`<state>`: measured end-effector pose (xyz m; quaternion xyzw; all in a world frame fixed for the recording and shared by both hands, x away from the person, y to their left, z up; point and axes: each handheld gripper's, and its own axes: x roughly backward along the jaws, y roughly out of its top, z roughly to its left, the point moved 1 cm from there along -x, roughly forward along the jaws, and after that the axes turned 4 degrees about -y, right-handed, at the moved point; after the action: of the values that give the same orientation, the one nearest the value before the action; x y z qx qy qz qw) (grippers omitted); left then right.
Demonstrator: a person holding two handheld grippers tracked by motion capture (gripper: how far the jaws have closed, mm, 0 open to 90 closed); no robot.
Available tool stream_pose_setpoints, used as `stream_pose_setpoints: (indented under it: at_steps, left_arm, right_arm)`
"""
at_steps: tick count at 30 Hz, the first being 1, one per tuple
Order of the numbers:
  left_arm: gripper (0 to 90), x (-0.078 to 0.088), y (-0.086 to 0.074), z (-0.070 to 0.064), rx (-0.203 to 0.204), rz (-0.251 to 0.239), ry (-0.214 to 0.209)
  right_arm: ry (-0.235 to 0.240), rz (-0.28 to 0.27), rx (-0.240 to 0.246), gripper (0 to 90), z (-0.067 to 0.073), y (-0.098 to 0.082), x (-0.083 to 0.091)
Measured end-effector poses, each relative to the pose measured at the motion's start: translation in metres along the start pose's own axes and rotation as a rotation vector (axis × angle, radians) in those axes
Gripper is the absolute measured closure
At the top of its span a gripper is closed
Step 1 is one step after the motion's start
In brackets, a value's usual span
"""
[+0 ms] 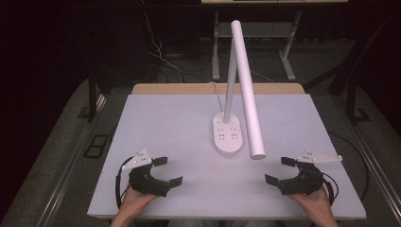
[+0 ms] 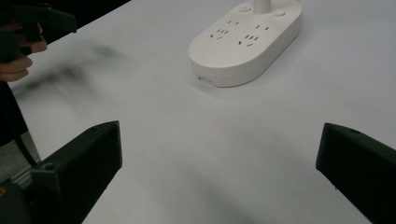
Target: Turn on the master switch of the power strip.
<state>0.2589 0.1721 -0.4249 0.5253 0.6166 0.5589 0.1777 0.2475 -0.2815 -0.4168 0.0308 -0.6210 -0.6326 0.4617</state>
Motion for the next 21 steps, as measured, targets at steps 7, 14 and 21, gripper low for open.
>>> stream_pose_setpoints:
  at_steps: [7, 14, 21]
  left_arm:
    - [0.0, 0.0006, 0.0002, -0.0003, -0.008, 0.006, 0.0]
    - [0.0, -0.0006, 0.0003, -0.0005, -0.007, 0.018, 0.001]
    - [0.0, -0.0007, 0.0018, -0.0011, -0.008, 0.028, 0.002]
  right_arm:
    - [0.015, 0.013, 0.002, 0.0, 0.0012, -0.0009, -0.0002]
    - [0.028, 0.023, -0.01, 0.0, 0.0014, -0.0021, -0.0008]
    - [0.025, 0.035, -0.019, 0.0, 0.0003, -0.0032, -0.0006]
